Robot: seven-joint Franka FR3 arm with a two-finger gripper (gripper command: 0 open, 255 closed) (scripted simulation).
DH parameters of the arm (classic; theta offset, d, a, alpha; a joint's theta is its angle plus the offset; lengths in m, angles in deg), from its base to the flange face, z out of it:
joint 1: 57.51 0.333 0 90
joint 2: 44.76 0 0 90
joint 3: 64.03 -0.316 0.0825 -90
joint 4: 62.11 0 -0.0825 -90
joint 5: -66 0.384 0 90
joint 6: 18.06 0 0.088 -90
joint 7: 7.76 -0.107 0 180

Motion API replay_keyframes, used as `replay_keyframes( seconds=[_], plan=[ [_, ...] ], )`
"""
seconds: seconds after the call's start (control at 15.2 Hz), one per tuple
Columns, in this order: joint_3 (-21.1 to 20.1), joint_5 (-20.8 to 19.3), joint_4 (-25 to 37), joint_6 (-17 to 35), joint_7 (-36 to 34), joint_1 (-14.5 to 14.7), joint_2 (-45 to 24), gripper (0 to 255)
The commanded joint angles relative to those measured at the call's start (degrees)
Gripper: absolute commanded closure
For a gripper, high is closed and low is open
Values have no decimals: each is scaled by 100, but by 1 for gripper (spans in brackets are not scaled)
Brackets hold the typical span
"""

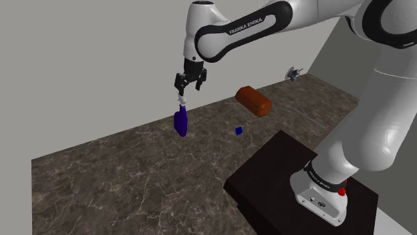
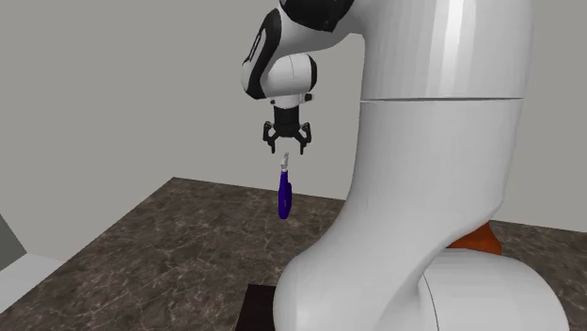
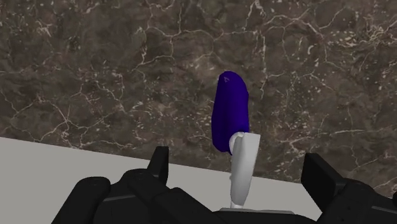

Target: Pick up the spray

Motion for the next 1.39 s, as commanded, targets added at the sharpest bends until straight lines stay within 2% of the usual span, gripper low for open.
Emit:
replay_keyframes(
  seconds=[0.0,0.66,0.73,1.32],
  plan=[
    [5,-82,367,11,-134,88,-452,0],
    [62,-206,290,480,-239,150,-867,0],
    [62,-204,276,485,-236,147,-858,255],
    [62,-206,291,480,-239,150,-868,255]
  ],
)
